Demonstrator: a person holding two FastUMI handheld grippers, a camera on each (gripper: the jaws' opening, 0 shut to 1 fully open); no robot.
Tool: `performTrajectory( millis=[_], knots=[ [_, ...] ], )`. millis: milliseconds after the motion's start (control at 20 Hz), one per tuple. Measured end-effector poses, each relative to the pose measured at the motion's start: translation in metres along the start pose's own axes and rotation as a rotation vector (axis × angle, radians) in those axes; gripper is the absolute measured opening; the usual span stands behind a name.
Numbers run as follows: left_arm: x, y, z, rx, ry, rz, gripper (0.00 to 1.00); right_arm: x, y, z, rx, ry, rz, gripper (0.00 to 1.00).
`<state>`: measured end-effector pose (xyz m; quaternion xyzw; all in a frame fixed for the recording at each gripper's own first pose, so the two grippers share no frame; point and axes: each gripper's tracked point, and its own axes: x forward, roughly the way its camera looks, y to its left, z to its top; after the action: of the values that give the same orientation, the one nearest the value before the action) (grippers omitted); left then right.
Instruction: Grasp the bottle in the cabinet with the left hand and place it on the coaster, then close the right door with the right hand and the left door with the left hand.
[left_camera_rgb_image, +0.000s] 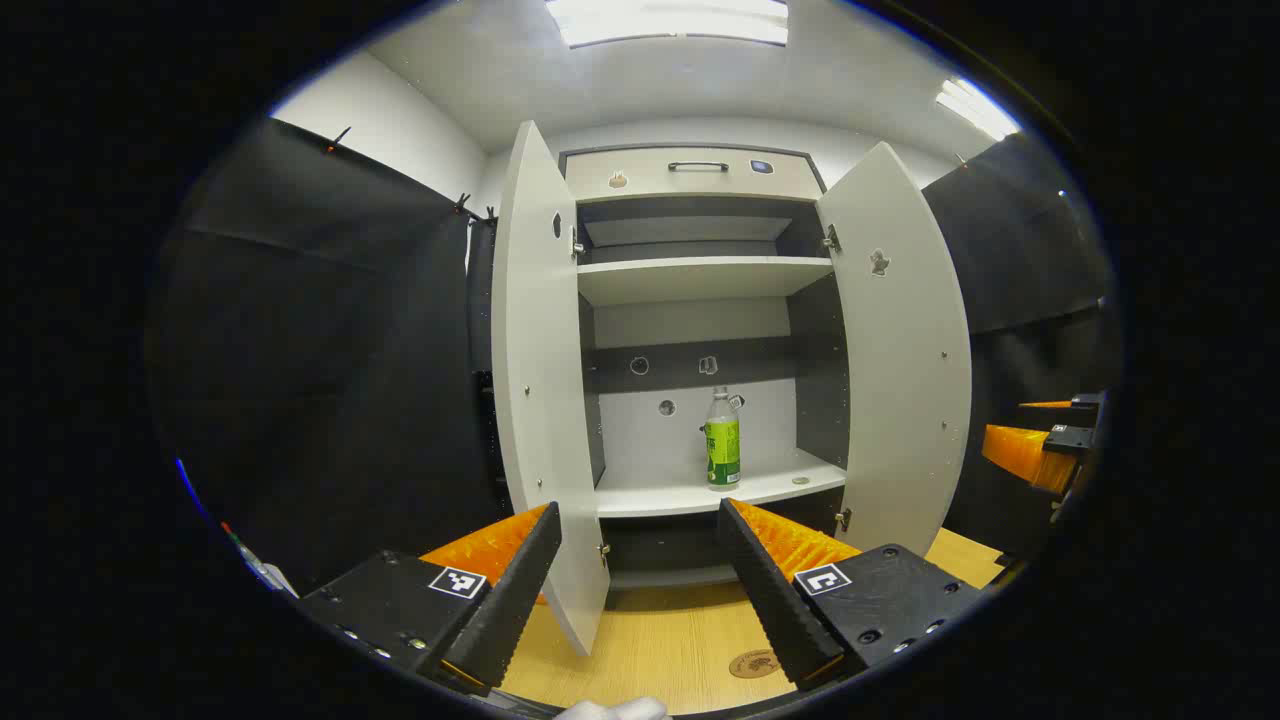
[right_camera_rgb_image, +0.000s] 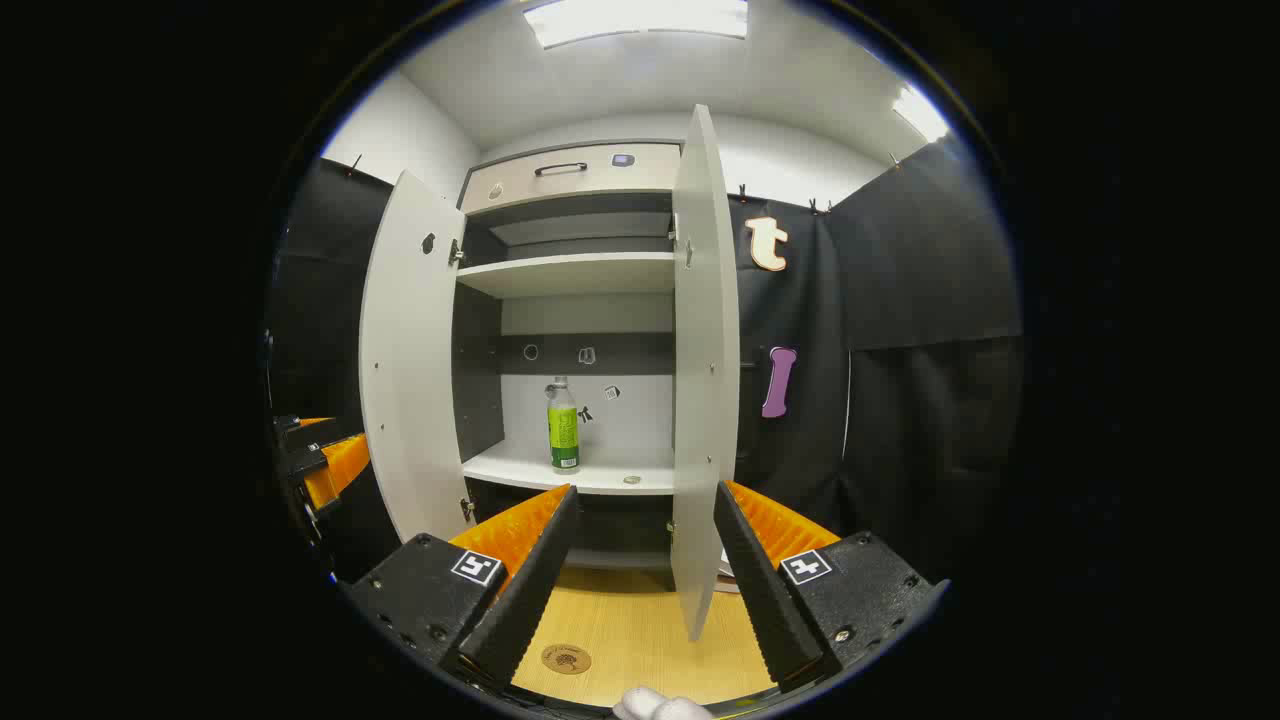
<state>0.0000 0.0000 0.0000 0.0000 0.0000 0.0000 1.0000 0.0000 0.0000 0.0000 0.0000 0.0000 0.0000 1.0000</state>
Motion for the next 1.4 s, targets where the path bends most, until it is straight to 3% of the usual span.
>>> performTrajectory(
  millis=[350, 700, 950, 1400],
  knots=[
    [0.010, -0.003, 0.002, 0.003, -0.006, 0.009, 0.95, 0.006, 0.002, 0.002, -0.010, -0.004, 0.016, 0.84],
    [0.050, -0.020, 0.004, 0.005, -0.016, -0.023, 0.95, 0.019, -0.002, 0.001, -0.007, 0.005, 0.019, 0.84],
    [0.111, -0.040, 0.005, -0.011, -0.030, -0.050, 0.96, 0.028, -0.009, 0.013, -0.025, 0.000, -0.001, 0.84],
    [0.274, -0.097, 0.001, -0.022, -0.054, -0.094, 0.96, 0.033, -0.005, 0.028, -0.079, 0.005, -0.039, 0.84]
  ],
)
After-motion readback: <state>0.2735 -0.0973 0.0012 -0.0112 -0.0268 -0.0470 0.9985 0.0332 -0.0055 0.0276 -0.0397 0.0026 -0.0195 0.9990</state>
